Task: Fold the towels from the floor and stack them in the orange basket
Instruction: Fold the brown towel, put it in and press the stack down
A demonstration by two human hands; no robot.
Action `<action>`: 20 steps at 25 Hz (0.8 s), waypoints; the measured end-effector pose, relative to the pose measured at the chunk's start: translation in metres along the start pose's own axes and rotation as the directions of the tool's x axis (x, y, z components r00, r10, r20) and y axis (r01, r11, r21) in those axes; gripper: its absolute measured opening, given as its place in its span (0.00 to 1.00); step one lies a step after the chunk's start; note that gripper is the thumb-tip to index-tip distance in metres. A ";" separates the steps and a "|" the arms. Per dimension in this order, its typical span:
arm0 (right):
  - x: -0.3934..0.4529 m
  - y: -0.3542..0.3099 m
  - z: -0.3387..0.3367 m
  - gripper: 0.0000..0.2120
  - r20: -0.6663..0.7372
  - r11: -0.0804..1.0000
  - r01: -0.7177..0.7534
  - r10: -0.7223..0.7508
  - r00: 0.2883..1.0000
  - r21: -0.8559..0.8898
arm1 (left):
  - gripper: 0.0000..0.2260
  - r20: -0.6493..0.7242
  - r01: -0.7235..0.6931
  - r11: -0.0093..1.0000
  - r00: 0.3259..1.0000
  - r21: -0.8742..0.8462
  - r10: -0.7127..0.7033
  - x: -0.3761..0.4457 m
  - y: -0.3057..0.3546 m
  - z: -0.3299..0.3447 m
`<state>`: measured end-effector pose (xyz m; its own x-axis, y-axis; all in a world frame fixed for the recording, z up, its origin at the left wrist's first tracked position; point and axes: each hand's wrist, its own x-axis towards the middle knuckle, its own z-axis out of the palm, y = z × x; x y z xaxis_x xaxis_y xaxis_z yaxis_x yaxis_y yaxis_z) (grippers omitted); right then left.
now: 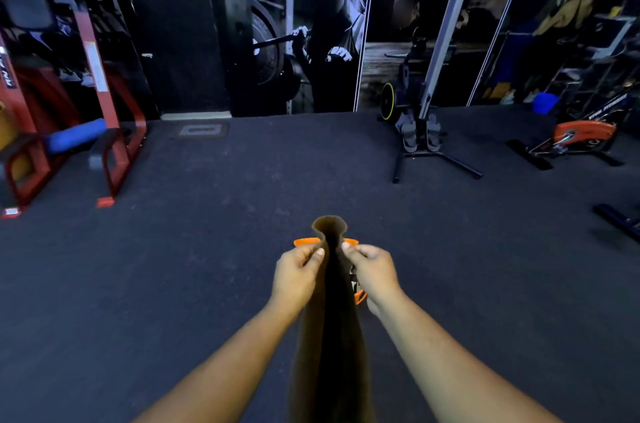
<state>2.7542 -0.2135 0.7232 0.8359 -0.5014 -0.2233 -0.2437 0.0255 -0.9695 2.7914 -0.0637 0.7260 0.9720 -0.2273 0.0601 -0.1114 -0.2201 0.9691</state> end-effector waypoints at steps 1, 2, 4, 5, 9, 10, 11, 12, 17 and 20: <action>-0.002 -0.005 0.005 0.11 0.041 1.000 -0.008 0.008 0.999 -0.003 | 0.10 0.032 -0.050 0.997 0.998 0.067 0.048 -0.002 0.001 0.004; -0.003 -0.009 0.008 0.09 0.069 0.999 -0.025 0.024 0.997 0.021 | 0.12 0.044 -0.083 0.990 0.996 0.117 0.078 -0.004 0.002 0.006; -0.004 -0.017 0.008 0.05 0.127 0.989 -0.087 0.072 0.989 0.120 | 0.14 0.058 -0.130 0.977 0.991 0.172 0.121 -0.007 0.005 0.006; -0.005 -0.022 0.006 0.05 0.162 0.981 -0.116 0.090 0.983 0.154 | 0.15 0.083 -0.156 0.970 0.986 0.184 0.143 -0.008 0.006 0.007; -0.007 -0.039 -0.004 0.08 0.316 0.976 -0.151 0.097 0.944 0.154 | 0.18 0.175 -0.231 0.948 0.965 0.219 0.195 -0.005 0.004 0.001; -0.008 -0.043 -0.006 0.09 0.339 0.984 -0.136 0.088 0.937 0.119 | 0.17 0.169 -0.249 0.939 0.962 0.238 0.213 -0.001 0.002 -0.002; -0.008 -0.046 -0.007 0.10 0.349 0.990 -0.110 0.073 0.934 0.087 | 0.15 0.156 -0.271 0.928 0.959 0.256 0.237 0.003 0.001 -0.005; -0.006 -0.047 -0.008 0.11 0.332 0.997 -0.054 0.034 0.943 0.051 | 0.13 0.150 -0.283 0.920 0.956 0.271 0.250 0.007 0.003 -0.007; 0.008 -0.016 -0.026 0.02 0.163 0.841 0.437 -0.406 0.899 -0.318 | 0.07 0.116 -0.174 0.967 0.981 0.183 0.155 0.032 0.018 -0.025; 0.007 -0.003 -0.036 0.19 0.363 0.531 0.563 -0.439 0.822 -0.633 | 0.06 0.075 -0.182 0.964 0.982 0.191 0.171 0.051 0.030 -0.036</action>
<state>2.7424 -0.2484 0.7279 0.9726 -0.1095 0.2050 0.0297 -0.8164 -0.5768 2.8446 -0.0481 0.7668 0.9202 -0.3324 0.2066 -0.3243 -0.3523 0.8779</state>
